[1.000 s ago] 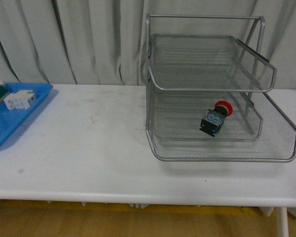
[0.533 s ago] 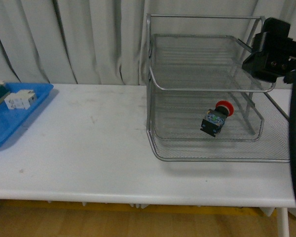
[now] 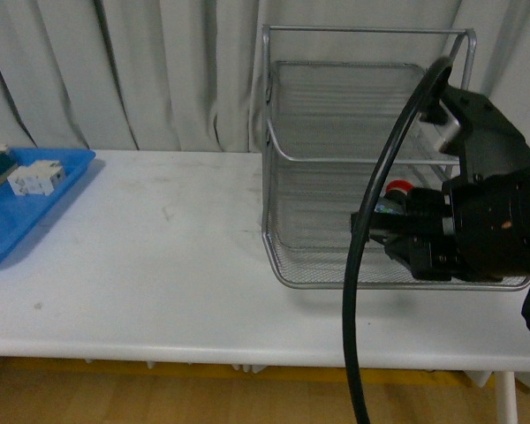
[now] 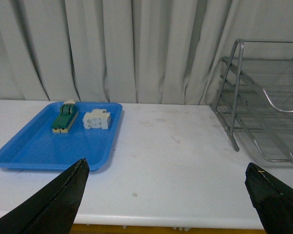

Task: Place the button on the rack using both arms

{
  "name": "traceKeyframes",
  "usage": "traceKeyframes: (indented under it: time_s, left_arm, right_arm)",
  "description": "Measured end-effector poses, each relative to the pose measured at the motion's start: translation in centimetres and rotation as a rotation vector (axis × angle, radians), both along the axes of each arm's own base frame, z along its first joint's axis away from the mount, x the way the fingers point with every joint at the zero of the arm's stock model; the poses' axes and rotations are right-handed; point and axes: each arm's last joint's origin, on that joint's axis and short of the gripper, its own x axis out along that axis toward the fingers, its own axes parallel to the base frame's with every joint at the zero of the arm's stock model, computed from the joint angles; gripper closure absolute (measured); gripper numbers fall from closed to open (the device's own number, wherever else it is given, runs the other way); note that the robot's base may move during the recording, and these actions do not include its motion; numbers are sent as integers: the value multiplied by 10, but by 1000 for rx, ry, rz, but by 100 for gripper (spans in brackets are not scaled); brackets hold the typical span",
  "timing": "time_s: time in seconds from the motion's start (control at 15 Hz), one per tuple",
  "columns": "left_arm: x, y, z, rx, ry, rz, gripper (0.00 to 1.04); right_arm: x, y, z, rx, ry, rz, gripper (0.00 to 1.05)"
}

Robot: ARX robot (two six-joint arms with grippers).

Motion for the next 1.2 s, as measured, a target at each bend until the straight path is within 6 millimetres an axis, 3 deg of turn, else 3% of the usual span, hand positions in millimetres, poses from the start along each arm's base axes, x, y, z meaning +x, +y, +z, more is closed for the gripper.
traceKeyframes:
  time_s: [0.33,0.47,0.8,1.2]
  left_arm:
    - [0,0,0,0,0,0,7]
    - [0,0,0,0,0,0,7]
    - [0,0,0,0,0,0,7]
    - [0,0,0,0,0,0,7]
  right_arm:
    - [-10,-3,-36,-105,76,46,103]
    - [13,-2,-43,-152,87,32,103]
    - [26,-1,-45,-159,101,25,103]
    - [74,-3,-37,-203,43,-28,103]
